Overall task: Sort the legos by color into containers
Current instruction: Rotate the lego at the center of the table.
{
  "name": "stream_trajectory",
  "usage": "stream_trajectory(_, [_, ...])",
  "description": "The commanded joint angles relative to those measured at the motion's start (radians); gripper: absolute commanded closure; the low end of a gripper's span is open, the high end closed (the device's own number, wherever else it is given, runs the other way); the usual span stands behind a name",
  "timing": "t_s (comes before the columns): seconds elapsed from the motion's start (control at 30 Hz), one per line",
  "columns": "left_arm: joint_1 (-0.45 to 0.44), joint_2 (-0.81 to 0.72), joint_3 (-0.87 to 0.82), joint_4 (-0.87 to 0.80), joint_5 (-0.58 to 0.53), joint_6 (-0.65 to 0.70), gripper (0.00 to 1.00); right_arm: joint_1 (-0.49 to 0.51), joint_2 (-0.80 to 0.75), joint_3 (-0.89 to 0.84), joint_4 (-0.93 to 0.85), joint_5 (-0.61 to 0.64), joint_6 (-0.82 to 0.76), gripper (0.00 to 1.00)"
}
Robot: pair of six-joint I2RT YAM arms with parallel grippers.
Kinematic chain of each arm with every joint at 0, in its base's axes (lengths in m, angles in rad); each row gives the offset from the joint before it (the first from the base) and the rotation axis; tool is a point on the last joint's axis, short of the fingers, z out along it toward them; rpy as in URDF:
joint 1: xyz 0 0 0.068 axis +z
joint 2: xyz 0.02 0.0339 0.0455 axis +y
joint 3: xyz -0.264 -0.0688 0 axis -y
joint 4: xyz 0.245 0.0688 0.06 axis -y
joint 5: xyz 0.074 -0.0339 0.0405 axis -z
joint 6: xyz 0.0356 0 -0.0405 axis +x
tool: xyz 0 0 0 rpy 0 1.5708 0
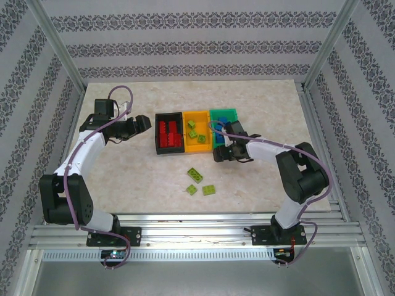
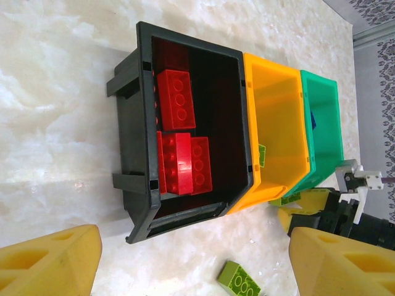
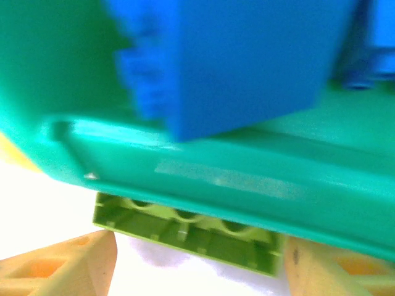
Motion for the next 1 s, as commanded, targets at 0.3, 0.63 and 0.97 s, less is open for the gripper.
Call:
stream_trajectory(0.3, [-0.005,0.004,0.007,0.014,0.01,0.01,0.2,0.092,0.055,0.077,0.021,-0.1,-0.041,0.3])
stream_trajectory(0.63, [-0.005,0.007,0.01,0.012,0.013,0.013,0.2,0.239,-0.012,0.086,0.038,-0.238,-0.005,0.3])
stream_trajectory(0.97, [-0.004,-0.002,0.01,0.01,0.01,0.014,0.2,0.199,-0.095,0.059,-0.065,-0.042,-0.003,0.3])
